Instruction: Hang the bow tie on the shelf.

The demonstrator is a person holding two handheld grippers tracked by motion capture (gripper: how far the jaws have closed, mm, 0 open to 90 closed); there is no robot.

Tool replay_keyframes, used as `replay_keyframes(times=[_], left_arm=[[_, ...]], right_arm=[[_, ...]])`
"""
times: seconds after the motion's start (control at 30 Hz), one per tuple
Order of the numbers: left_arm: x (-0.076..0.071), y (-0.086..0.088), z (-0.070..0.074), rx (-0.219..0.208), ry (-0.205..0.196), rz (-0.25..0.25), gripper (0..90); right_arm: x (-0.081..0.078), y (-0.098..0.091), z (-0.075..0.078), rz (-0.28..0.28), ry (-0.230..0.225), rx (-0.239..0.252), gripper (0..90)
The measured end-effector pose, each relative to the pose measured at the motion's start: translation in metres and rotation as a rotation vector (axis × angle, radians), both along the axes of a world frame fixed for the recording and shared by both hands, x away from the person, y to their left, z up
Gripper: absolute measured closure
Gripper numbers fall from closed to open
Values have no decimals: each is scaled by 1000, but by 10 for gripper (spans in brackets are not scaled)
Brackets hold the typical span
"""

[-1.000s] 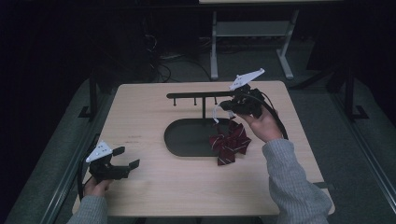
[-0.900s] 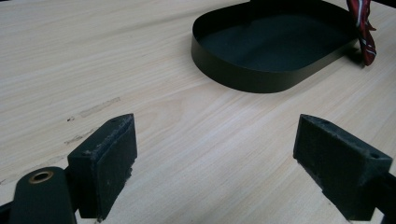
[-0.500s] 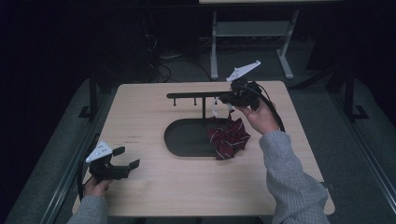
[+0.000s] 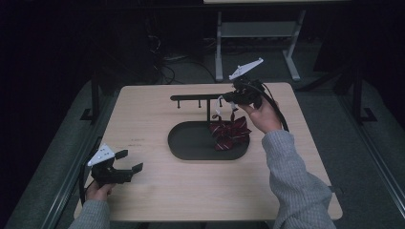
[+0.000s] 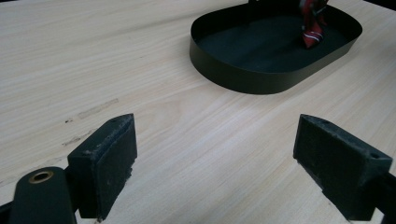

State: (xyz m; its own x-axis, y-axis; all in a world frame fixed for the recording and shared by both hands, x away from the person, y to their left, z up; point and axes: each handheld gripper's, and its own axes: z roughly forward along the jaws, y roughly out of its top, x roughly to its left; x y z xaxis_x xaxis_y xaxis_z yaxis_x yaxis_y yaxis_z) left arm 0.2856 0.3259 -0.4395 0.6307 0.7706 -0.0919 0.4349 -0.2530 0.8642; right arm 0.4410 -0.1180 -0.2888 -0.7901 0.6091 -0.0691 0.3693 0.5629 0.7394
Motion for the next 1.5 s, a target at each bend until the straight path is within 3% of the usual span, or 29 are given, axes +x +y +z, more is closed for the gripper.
replay_keyframes(times=[0.2, 0.57, 0.83, 0.87, 1.5], left_arm=[[0, 0, 0, 2, -1, 1, 130], [0, -1, 0, 8, 0, -7, 130], [0, -1, 0, 14, 0, -6, 130], [0, -1, 0, 11, 1, -6, 130], [-1, -2, 0, 15, 0, -10, 130]], right_arm=[[2, -2, -8, -20, 9, 7, 874], [-2, -8, -9, -19, 17, 8, 824], [-6, -14, -9, -9, 29, 36, 790], [-7, -16, -9, 0, 44, 57, 774], [-23, -28, -9, 50, 63, 90, 722]])
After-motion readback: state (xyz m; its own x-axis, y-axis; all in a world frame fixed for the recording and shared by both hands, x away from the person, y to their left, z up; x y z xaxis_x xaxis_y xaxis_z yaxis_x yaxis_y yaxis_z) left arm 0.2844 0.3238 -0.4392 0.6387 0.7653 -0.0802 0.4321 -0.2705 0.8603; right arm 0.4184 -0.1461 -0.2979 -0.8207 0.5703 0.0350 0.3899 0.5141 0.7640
